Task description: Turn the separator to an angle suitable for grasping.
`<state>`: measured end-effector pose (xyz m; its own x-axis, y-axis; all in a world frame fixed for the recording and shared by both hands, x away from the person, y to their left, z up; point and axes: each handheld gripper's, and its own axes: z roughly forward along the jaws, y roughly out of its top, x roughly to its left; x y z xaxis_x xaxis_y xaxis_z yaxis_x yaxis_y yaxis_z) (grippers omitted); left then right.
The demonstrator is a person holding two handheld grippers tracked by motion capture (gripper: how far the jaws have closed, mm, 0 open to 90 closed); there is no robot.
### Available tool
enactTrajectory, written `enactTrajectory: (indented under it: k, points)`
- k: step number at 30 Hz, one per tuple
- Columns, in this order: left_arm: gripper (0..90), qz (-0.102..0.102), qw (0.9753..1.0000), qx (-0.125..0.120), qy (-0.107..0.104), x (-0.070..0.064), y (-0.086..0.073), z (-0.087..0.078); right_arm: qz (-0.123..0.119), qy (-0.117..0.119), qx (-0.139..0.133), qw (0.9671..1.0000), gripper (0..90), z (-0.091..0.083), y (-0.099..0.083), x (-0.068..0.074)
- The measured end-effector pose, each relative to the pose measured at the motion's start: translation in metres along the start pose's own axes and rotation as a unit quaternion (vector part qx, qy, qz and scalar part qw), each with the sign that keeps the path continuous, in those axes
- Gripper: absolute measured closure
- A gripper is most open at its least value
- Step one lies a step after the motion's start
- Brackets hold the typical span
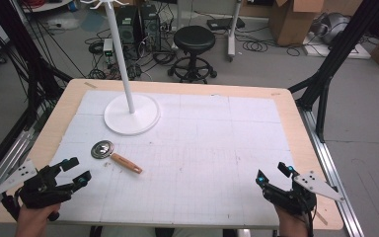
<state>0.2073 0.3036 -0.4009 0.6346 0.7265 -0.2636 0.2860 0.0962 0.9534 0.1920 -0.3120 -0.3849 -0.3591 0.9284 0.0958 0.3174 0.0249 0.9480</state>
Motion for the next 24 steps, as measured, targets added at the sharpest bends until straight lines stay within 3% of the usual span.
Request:
enactTrajectory:
  k: [3,5,7,8,9,10,11,12,13,14,15,16,20,22,24]
  points:
    - [18.6,-0.004,0.9998,-0.007,0.019,-0.001,0.0,0.004,0.0,-0.001,0.001,1.0,21.9,-0.001,-0.002,-0.002]
    - [19.7,-0.004,0.9998,0.008,0.02,-0.001,-0.001,0.01,0.002,-0.002,0.003,1.0,22.0,-0.001,-0.002,-0.004]
    - [31.4,-0.006,0.9998,0.016,0.01,-0.001,-0.002,0.013,0.006,-0.003,0.003,1.0,21.9,-0.002,-0.003,-0.005]
    - [42.9,-0.007,0.9994,0.03,-0.013,0.0,-0.003,0.016,0.008,-0.004,0.004,1.0,21.9,-0.003,-0.003,-0.005]
    - [52.2,-0.006,0.9963,0.072,-0.046,0.0,-0.005,0.025,0.007,-0.003,0.003,1.0,21.8,-0.003,-0.003,-0.005]
    - [62.2,-0.006,0.9963,0.072,-0.046,0.0,-0.005,0.025,0.005,-0.003,0.002,1.0,21.8,-0.003,-0.003,-0.005]
    - [70.3,0.006,0.9929,0.101,-0.062,-0.001,-0.007,0.031,0.005,-0.002,0.002,1.0,21.8,-0.003,-0.002,-0.003]
    - [75.0,0.031,0.9851,0.153,-0.072,-0.004,-0.012,0.043,0.001,-0.002,0.003,1.0,21.8,-0.003,-0.002,-0.002]
    - [80.2,0.031,0.9851,0.153,-0.072,-0.004,-0.012,0.043,-0.002,-0.001,0.003,1.0,21.8,-0.002,-0.002,-0.001]
    - [84.0,0.041,0.9822,0.167,-0.076,-0.006,-0.014,0.048,-0.006,-0.001,0.004,1.0,21.8,-0.002,-0.002,0.0]
    - [86.3,0.051,0.9775,0.19,-0.075,-0.006,-0.017,0.057,-0.007,0.0,0.007,1.0,21.8,-0.001,-0.002,0.001]
    - [88.3,0.051,0.9763,0.198,-0.072,-0.005,-0.018,0.061,-0.009,0.0,0.008,0.9999,21.8,0.0,-0.001,0.001]
    - [88.9,0.04,0.9766,0.203,-0.058,0.0,-0.02,0.07,-0.009,-0.002,0.007,0.9999,21.8,0.0,-0.001,0.003]
    - [89.1,0.047,0.9734,0.219,-0.05,0.002,-0.022,0.078,-0.008,-0.001,0.009,0.9999,21.8,0.0,-0.002,0.002]
    - [89.3,0.068,0.9677,0.239,-0.044,0.0,-0.023,0.09,-0.005,0.0,0.013,0.9999,21.7,0.001,-0.002,0.001]
